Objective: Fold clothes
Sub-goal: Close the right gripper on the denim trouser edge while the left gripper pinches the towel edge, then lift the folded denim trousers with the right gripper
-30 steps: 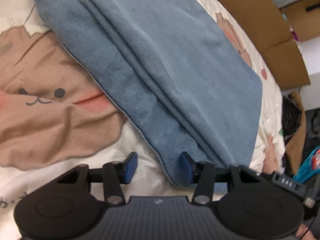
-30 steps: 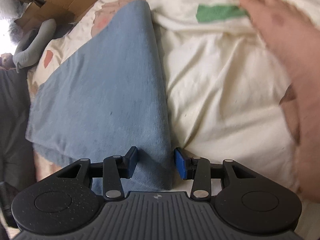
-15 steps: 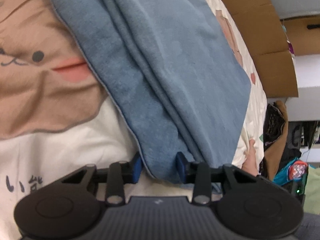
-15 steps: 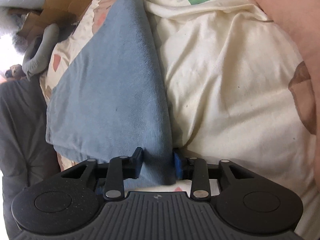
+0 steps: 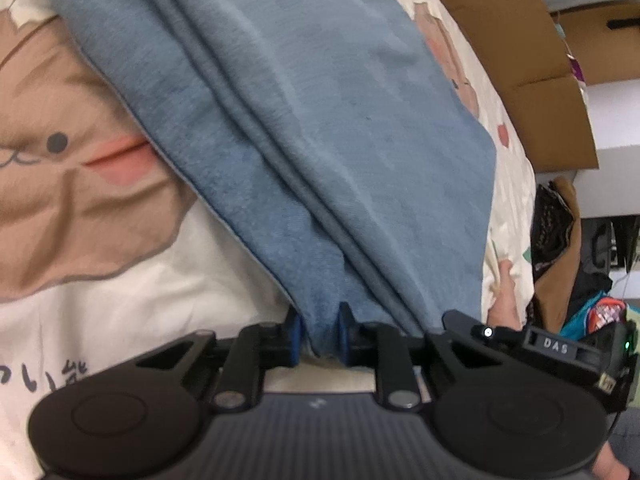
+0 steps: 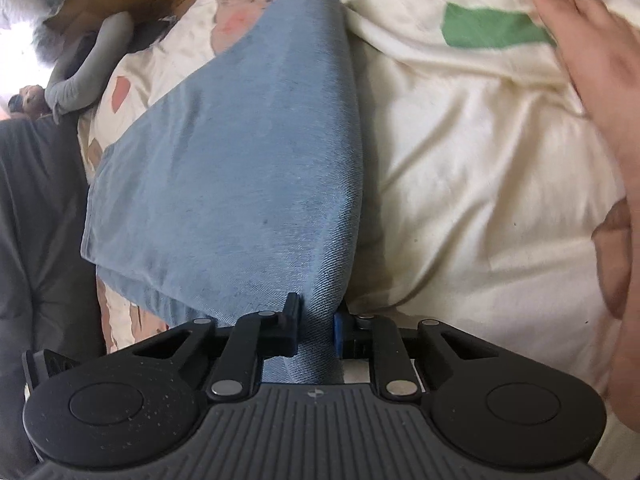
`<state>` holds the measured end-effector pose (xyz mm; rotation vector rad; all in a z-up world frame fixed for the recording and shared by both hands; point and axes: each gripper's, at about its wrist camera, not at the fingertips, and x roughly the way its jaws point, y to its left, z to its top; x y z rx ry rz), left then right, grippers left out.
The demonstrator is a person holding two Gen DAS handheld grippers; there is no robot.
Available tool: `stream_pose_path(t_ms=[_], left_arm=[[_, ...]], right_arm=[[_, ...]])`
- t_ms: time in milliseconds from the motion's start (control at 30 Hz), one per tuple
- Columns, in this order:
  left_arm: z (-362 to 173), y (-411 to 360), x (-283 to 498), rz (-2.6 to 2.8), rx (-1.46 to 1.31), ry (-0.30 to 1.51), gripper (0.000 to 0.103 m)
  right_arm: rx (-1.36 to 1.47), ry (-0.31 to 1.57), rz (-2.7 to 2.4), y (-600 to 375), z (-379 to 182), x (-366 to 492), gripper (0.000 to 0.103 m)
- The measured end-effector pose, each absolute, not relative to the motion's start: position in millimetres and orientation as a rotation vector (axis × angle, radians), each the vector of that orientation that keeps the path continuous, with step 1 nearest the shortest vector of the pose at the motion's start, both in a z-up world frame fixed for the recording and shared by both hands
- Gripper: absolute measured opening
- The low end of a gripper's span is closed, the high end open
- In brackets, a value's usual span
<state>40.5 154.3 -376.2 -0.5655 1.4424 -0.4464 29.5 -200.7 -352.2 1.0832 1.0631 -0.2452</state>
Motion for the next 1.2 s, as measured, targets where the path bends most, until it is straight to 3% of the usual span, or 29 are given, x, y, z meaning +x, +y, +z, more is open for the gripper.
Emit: stream_pose_path(t_ms=[400, 700, 900, 967, 1200], left_arm=[[-355, 148, 33, -0.496, -0.538, 1.439, 0.017], [-369, 132, 18, -0.548, -0.496, 1.503, 0.018], [-366, 135, 30, -0.537, -0.408, 1.529, 0.030], [-361, 142, 34, -0.537, -0.382, 1.520, 0.030], [-340, 173, 57, -0.503, -0.365, 1.457, 0.033]], right_arm=[[0.995, 1.089, -0.214, -207, -302, 32, 0.012], [0.988, 1.147, -0.255, -210, -309, 25, 0.013], [1.019, 1.114, -0.303, -208, -335, 22, 0.025], [1.053, 1.071, -0.315, -210, -347, 24, 0.035], [1.161, 0.909, -0.355, -228, -373, 30, 0.036]])
